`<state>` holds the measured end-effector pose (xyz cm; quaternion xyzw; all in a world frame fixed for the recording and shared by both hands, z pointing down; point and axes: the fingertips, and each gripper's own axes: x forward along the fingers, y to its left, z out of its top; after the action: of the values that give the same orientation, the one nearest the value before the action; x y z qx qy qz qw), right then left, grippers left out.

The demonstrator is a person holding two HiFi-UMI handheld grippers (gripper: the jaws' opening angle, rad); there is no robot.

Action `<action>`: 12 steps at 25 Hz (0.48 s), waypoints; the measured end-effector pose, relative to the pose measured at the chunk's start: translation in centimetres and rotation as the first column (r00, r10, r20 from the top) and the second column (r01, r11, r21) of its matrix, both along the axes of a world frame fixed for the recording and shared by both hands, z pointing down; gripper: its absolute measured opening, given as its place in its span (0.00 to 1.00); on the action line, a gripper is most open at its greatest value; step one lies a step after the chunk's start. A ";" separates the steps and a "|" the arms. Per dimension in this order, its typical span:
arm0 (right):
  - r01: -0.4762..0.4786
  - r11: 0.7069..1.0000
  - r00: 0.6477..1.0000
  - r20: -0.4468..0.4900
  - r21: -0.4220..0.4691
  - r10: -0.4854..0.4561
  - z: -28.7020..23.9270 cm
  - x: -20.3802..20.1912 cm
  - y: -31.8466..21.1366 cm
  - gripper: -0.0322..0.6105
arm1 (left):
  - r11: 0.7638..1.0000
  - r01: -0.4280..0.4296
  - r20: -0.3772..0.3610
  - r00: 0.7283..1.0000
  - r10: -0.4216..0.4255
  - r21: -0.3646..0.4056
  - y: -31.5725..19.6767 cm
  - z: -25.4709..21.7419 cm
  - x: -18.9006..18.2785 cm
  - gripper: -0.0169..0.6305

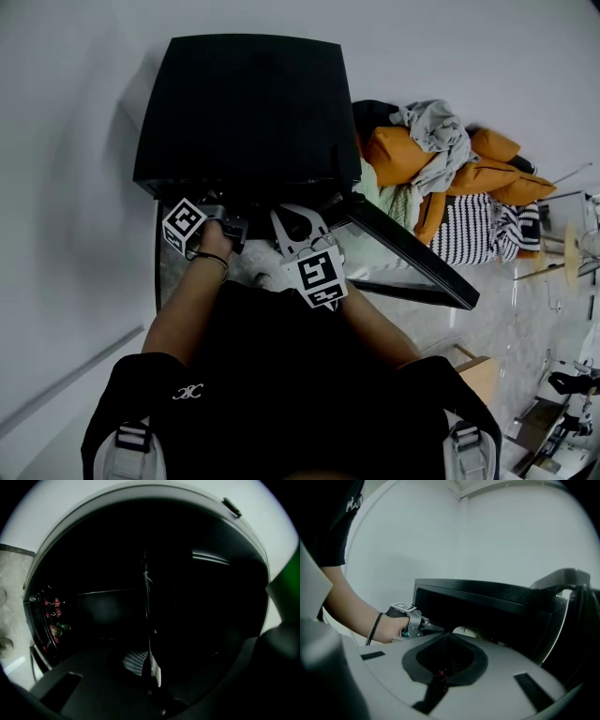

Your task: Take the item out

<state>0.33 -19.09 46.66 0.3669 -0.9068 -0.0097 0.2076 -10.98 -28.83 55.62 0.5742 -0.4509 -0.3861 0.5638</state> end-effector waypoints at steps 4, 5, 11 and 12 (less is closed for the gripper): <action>0.009 1.000 1.000 -0.001 -0.003 -0.009 0.4 -0.2 0.4 0.06 | 1.000 -0.004 -0.002 1.000 0.004 -0.002 0.7 0.2 0.0 0.08; 0.012 1.000 1.000 -0.002 -0.002 -0.012 0.5 -0.2 0.5 0.06 | 1.000 -0.004 -0.003 1.000 0.004 -0.003 0.9 0.2 0.0 0.08; -0.003 1.000 0.998 -0.069 0.027 0.005 1.2 -0.3 0.6 0.06 | 1.000 -0.016 -0.010 1.000 0.016 -0.010 2.1 0.4 0.0 0.08; -0.007 1.000 0.997 -0.075 0.024 0.009 1.4 -0.3 0.6 0.06 | 1.000 -0.016 -0.009 1.000 0.016 -0.011 2.4 0.5 0.0 0.08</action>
<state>0.05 -18.45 48.05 0.3723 -0.8966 -0.0335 0.2372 -11.02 -26.45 56.10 0.5730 -0.4457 -0.3817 0.5721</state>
